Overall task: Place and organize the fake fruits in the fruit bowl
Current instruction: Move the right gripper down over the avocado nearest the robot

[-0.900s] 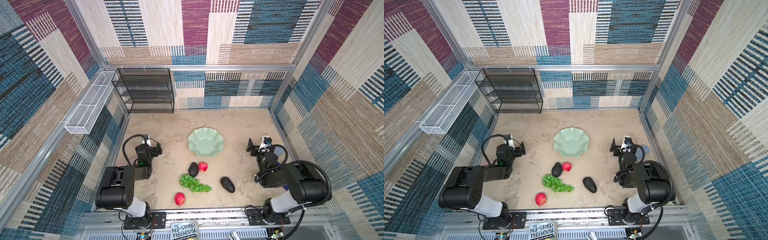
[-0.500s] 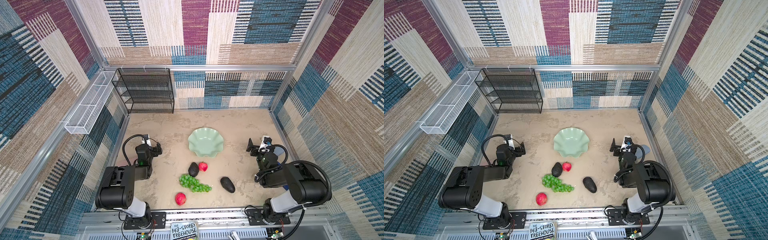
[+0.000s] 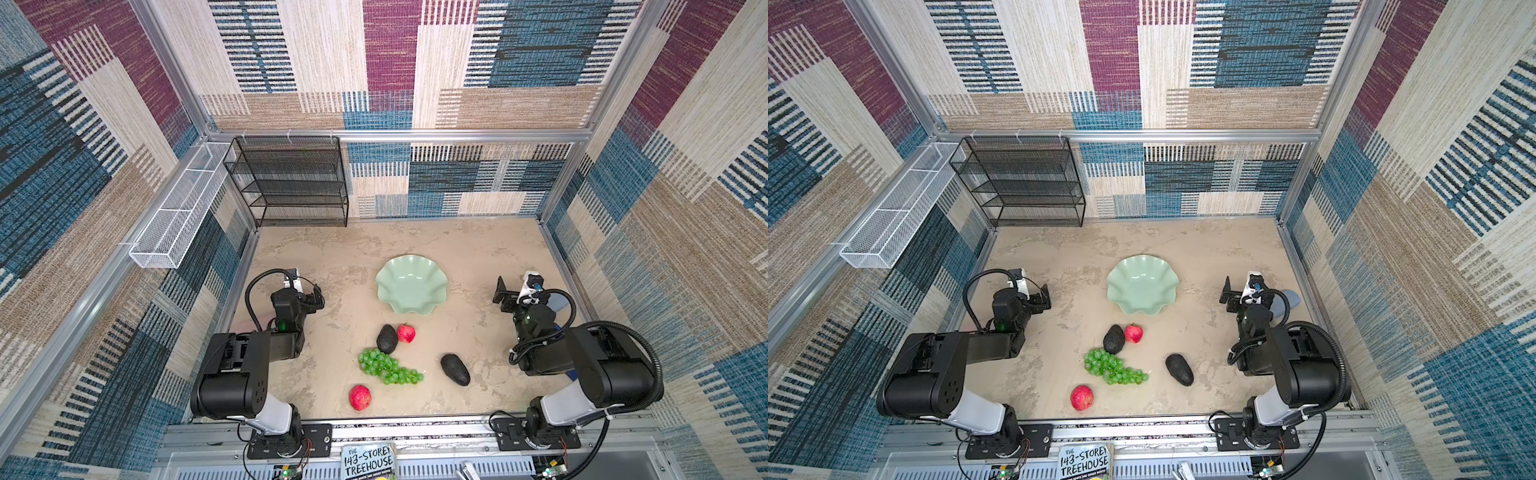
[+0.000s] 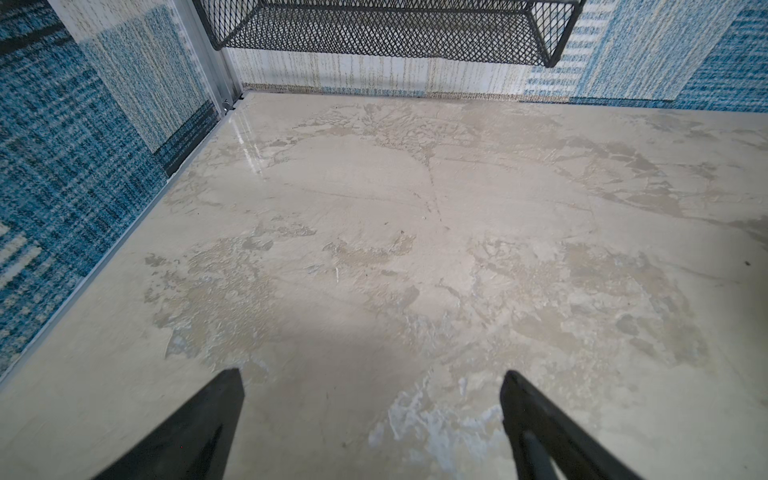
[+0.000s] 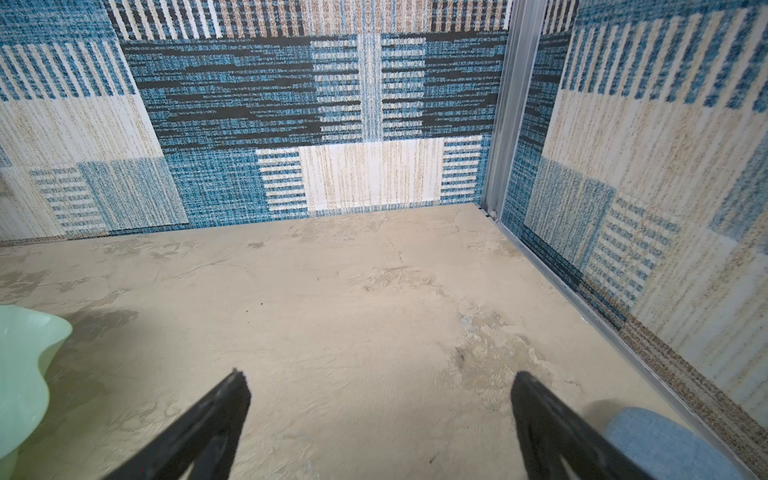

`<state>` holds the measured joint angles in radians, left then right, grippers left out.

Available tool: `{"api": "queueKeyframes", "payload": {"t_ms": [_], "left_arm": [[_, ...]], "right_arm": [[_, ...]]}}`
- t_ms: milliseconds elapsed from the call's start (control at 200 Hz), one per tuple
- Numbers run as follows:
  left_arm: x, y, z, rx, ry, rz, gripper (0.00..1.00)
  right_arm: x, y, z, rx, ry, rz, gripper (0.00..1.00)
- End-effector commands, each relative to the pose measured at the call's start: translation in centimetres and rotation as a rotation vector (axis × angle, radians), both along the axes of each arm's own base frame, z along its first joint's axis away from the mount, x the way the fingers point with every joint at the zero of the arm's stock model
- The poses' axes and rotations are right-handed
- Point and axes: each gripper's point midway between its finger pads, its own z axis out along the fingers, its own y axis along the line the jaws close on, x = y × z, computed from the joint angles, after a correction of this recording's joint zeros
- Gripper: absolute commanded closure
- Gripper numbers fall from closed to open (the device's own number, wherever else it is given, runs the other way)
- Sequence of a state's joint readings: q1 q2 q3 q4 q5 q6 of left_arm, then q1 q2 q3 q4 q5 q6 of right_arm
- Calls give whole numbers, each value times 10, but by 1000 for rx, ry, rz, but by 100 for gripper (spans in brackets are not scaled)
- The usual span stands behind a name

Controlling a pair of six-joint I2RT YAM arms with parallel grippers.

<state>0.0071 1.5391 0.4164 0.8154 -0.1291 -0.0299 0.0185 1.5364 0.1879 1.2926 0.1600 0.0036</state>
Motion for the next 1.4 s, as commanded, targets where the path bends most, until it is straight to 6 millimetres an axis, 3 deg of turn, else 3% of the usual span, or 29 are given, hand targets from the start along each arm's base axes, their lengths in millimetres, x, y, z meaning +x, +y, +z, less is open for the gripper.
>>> {"api": "queueKeyframes", "payload": {"t_ms": [0, 120, 150, 165, 170, 175, 230, 346, 421, 536, 641, 842, 982, 1132, 1398], "left_arm": [[2, 1, 4, 12, -14, -4, 1], [2, 1, 6, 16, -24, -2, 1], [1, 2, 8, 14, -20, 7, 1], [1, 4, 10, 14, -19, 19, 1], [1, 5, 10, 14, -17, 24, 1], [1, 6, 11, 14, -19, 30, 1], [-1, 15, 21, 14, 3, 90, 1], [-11, 23, 42, -52, 144, 177, 1], [-19, 19, 68, -152, 132, 201, 1], [-37, 5, 106, -170, 81, 112, 1], [-55, -6, 125, -126, 114, 23, 1], [-87, -5, 125, -137, 183, 41, 2], [-88, -9, 140, -155, 107, 20, 1], [-85, -16, 142, -176, 121, -16, 1], [-89, -15, 147, -175, 108, -10, 1]], "right_arm": [[0, -1, 10, 9, -40, -5, 0], [11, 6, 17, -10, -15, 26, 0], [23, 2, 22, 7, 27, -2, 0], [24, -2, 13, 27, 90, -26, 0], [30, -3, 21, 37, 80, -35, 0], [27, -5, 14, 43, 113, -49, 0], [42, -11, 27, 87, 180, -96, 0], [44, 5, 62, 253, 131, -18, 0], [38, 37, 70, 288, 133, 167, 0], [22, 70, 69, 350, 182, 345, 1], [4, 94, 47, 355, 321, 394, 0], [-50, 137, -3, 258, 626, 412, 1], [-86, 163, -13, 281, 727, 464, 3], [-119, 190, -17, 266, 793, 516, 4], [-159, 208, -37, 197, 926, 520, 5]]}}
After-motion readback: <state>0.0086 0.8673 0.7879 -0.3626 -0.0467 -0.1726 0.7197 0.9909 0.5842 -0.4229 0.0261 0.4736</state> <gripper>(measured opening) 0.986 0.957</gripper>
